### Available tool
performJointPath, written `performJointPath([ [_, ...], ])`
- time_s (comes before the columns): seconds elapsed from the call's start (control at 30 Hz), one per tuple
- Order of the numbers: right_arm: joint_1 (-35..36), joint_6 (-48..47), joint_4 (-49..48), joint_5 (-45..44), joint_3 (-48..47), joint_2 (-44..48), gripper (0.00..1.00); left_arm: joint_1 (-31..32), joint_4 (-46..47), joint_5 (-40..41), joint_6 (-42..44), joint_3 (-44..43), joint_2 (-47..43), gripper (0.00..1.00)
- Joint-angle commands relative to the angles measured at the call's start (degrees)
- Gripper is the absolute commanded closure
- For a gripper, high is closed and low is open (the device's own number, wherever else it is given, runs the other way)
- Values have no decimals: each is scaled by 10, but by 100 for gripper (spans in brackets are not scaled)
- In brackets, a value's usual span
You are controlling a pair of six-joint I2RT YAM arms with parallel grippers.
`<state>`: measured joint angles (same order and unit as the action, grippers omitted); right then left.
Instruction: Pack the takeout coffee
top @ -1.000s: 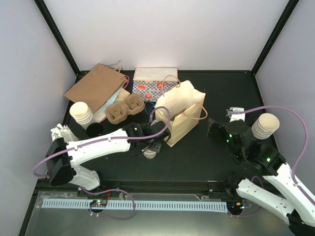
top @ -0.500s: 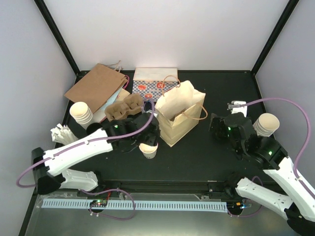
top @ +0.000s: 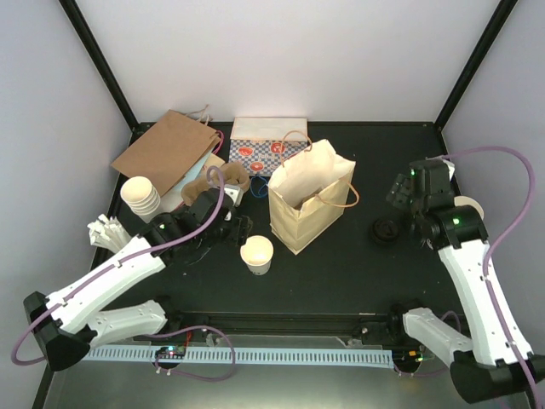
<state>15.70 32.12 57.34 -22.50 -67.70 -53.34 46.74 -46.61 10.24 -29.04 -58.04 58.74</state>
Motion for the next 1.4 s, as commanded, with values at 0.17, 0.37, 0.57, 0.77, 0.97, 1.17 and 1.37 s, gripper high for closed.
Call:
performJointPath([
  [0.17, -69, 63, -22, 96, 80, -65, 14, -23, 43, -32, 65, 30, -45, 29],
  [0.37, -93, 100, -72, 131, 150, -76, 11, -40, 56, -50, 77, 43, -62, 25],
  [0.57, -94, 98, -111, 144, 178, -141, 0, -46, 56, -62, 87, 44, -69, 20],
  [0.77, -94, 97, -139, 144, 181, -210, 0, -48, 51, -50, 96, 50, -99, 4],
  [0.97, -94, 108, -152, 123, 163, -263, 0, -49, 52, -39, 96, 62, -120, 1],
  [1.17, -94, 112, -167, 116, 158, -297, 4, -49, 56, -50, 94, 76, -130, 1],
  [1.37, -94, 114, -178, 111, 160, -315, 9, -49, 60, -41, 85, 83, -134, 1],
])
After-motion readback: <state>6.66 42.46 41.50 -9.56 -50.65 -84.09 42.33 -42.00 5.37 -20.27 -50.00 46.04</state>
